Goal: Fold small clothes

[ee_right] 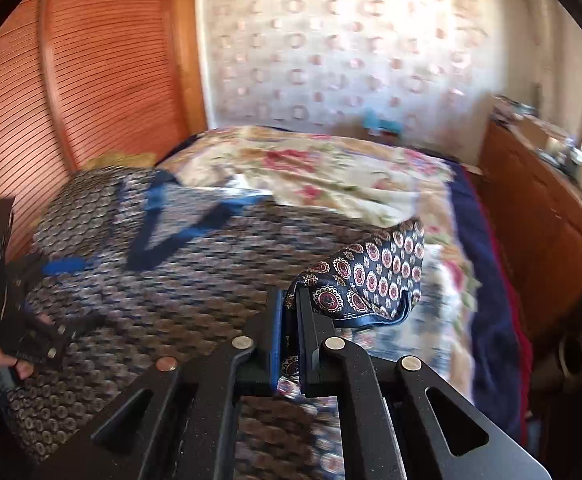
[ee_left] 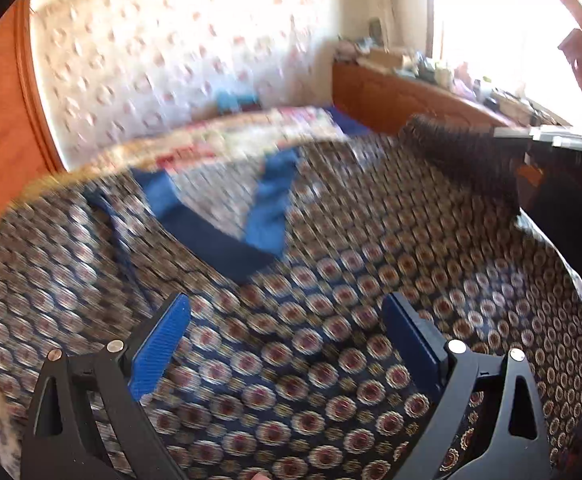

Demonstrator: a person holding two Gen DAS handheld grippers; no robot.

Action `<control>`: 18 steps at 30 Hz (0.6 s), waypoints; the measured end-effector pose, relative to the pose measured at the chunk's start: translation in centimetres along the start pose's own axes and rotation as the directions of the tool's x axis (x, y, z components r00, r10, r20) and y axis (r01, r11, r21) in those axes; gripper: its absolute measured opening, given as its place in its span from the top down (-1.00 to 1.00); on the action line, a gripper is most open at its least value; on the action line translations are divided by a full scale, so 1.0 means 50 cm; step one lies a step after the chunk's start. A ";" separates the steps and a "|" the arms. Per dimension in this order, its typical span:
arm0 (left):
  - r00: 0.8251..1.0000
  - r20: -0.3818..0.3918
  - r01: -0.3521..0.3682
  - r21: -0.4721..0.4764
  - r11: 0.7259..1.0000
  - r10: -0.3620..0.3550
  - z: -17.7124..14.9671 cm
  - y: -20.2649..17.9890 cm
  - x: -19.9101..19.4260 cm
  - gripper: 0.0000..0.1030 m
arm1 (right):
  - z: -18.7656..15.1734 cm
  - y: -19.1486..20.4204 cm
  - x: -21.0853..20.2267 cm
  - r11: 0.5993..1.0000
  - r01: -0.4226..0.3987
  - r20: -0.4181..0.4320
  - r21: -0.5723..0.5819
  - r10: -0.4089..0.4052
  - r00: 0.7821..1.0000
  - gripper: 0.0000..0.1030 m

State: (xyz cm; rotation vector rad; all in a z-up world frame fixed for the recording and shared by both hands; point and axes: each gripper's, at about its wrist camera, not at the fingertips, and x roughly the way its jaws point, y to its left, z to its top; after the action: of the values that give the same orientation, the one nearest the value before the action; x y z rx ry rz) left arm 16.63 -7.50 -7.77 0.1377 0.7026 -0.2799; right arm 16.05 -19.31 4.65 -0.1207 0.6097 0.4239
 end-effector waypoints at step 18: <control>0.994 0.072 0.079 -0.025 0.997 -0.077 0.040 0.035 -0.105 -0.89 | -0.041 -0.160 0.068 0.978 0.069 -0.124 0.199 -0.045 0.991 0.01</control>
State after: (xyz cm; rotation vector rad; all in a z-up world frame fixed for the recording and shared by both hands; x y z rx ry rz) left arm 14.57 -5.16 -2.80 0.0732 0.6418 -0.3478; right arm 20.82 -25.88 0.91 0.0319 0.7620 0.2979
